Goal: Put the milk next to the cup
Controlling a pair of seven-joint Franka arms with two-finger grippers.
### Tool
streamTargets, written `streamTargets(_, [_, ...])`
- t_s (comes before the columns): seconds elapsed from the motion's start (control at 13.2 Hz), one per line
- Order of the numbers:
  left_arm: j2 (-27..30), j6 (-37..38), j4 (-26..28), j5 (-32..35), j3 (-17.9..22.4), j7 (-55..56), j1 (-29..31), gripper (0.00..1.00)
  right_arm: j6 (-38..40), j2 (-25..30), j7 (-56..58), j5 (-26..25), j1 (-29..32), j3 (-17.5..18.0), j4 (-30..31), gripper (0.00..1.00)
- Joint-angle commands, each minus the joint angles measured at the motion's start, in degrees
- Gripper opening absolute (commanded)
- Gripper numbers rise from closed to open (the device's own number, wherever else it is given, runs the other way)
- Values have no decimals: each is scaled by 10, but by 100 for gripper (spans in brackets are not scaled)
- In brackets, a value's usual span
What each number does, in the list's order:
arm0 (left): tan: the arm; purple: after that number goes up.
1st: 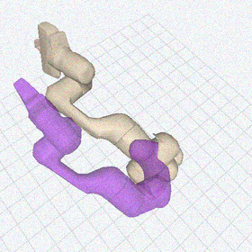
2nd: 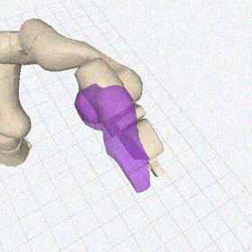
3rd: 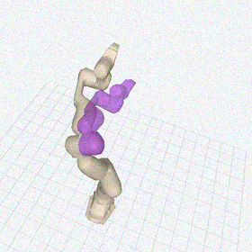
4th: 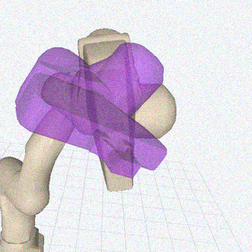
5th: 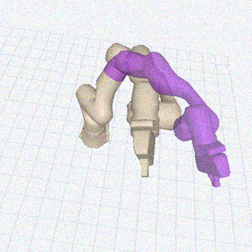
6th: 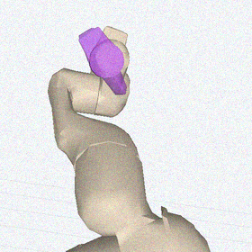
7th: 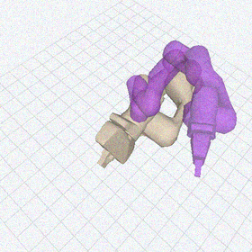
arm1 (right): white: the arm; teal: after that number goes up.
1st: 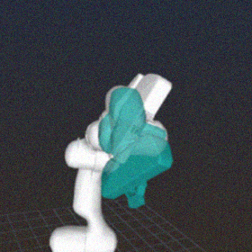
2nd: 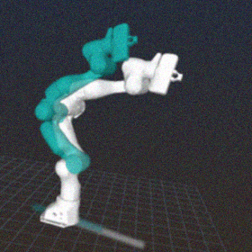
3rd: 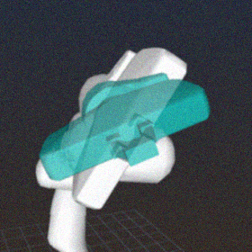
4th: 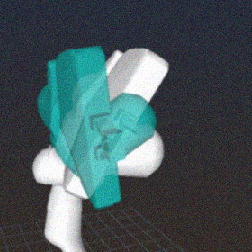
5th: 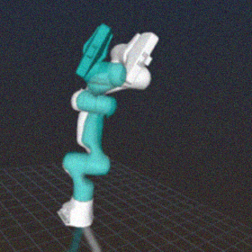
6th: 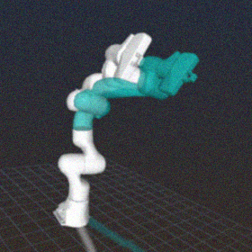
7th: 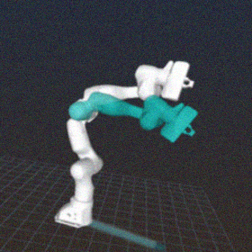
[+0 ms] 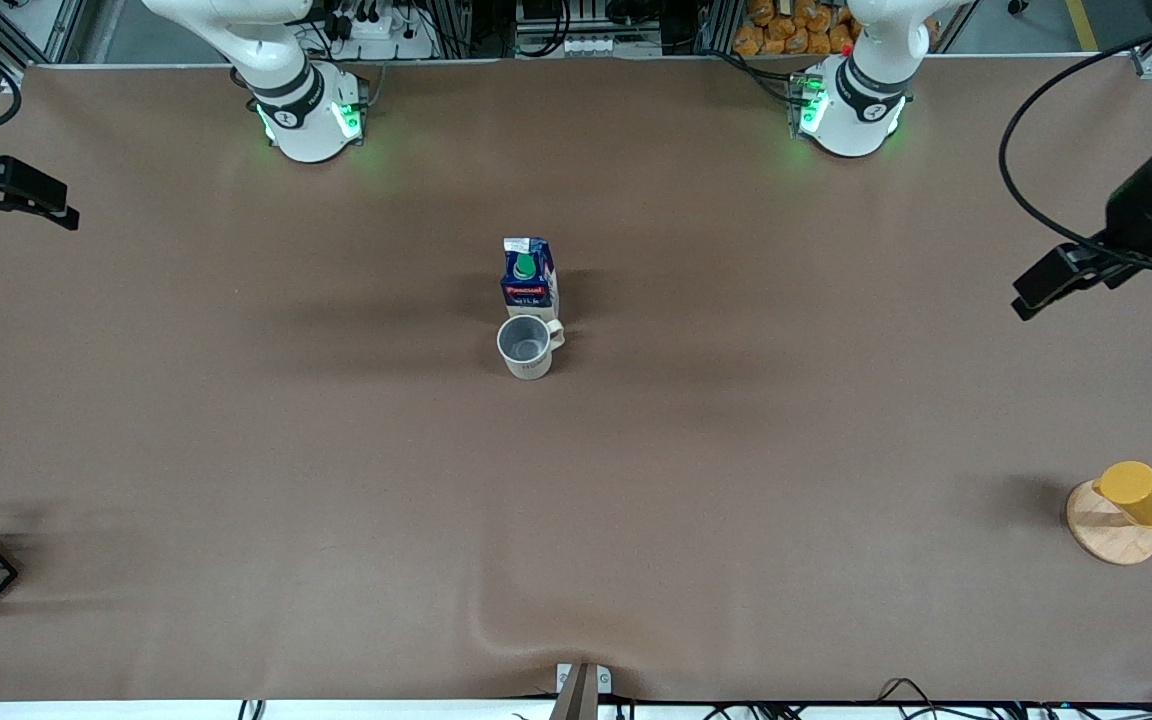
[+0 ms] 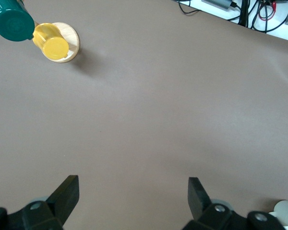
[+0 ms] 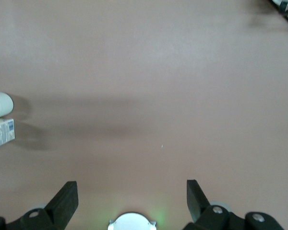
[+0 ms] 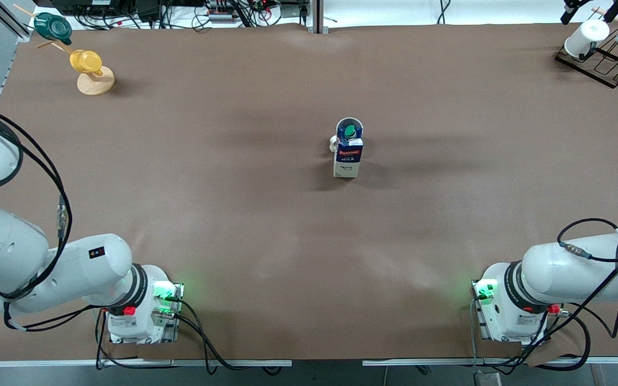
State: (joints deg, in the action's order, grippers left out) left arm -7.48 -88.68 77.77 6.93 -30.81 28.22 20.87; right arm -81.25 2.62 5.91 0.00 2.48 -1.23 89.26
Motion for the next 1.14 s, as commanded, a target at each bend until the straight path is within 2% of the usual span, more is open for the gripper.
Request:
streamTargets(0.0, [26,7,19,-29,-6,-71,41,100,-26,5,-7,0,-5,2,6,100])
streamTargets(0.15, [33,16,23,-50,-3,-84,51,100,-25,5,-7,-1,-5,2,7,100])
streamTargets(0.23, [47,16,27,-63,28,-85,27,100,-22,5,-7,-1,-3,2,9,100])
streamTargets(0.38, [60,16,41,-70,161,-98,-98,100,-20,7,-7,-1,-3,2,10,100])
streamTargets(0.61, [55,16,39,-69,272,-187,-182,100,-22,5,-8,0,-3,2,10,100])
streamTargets(0.76, [55,25,36,-71,297,-190,-205,100,-22,5,-8,0,-4,2,14,100])
streamTargets(1.06, [57,34,36,-72,314,-195,-231,100,-22,5,-8,0,-4,2,17,100])
